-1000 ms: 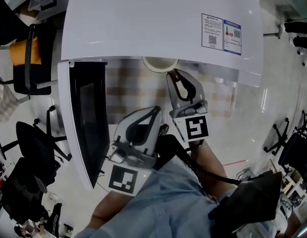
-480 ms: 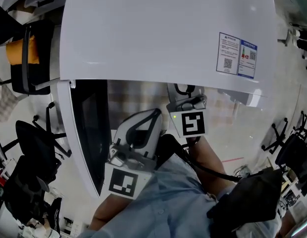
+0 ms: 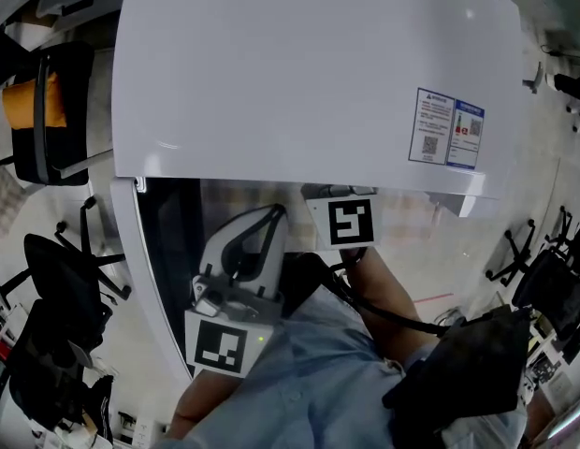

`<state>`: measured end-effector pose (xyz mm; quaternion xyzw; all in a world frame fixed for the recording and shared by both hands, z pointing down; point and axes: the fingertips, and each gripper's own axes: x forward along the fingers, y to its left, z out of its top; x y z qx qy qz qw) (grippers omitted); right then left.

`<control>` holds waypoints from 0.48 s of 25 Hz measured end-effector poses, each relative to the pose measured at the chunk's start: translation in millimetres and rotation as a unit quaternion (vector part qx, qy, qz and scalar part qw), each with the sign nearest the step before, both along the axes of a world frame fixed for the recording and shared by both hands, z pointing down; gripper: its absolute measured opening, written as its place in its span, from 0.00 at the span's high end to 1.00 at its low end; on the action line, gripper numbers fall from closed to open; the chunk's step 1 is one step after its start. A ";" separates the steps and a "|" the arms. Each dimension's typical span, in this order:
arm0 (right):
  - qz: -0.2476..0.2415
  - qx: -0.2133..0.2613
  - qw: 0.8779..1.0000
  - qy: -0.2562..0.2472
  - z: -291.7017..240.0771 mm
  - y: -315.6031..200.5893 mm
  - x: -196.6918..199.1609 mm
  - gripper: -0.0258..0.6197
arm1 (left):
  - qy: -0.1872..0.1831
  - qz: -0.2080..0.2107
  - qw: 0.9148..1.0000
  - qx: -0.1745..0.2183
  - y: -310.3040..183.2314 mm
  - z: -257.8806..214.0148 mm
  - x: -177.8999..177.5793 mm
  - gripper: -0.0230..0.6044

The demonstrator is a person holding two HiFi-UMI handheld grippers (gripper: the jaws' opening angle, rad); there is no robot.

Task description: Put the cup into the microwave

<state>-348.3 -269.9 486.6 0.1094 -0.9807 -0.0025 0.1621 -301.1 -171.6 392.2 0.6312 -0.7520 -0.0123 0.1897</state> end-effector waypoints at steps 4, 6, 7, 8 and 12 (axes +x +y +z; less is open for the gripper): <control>0.009 0.008 1.000 0.009 3.8 -3.7 -1.7 0.87 | 0.001 -0.003 1.000 -0.001 2.1 0.3 -4.0 0.96; 0.011 0.010 1.000 0.014 5.5 -4.2 -0.4 0.85 | 0.000 -0.003 1.000 0.000 3.2 0.1 -3.6 0.96; 0.012 0.008 1.000 0.016 6.7 -4.0 0.5 0.81 | -0.001 -0.003 1.000 0.002 3.6 -0.5 -2.8 0.96; 0.013 0.005 1.000 0.018 8.3 -3.7 1.9 0.77 | -0.002 -0.002 1.000 0.003 4.2 -1.2 -1.5 0.96; 0.016 0.000 1.000 0.021 10.2 0.8 15.1 0.75 | -0.009 -0.001 1.000 0.007 9.7 -5.8 7.9 0.96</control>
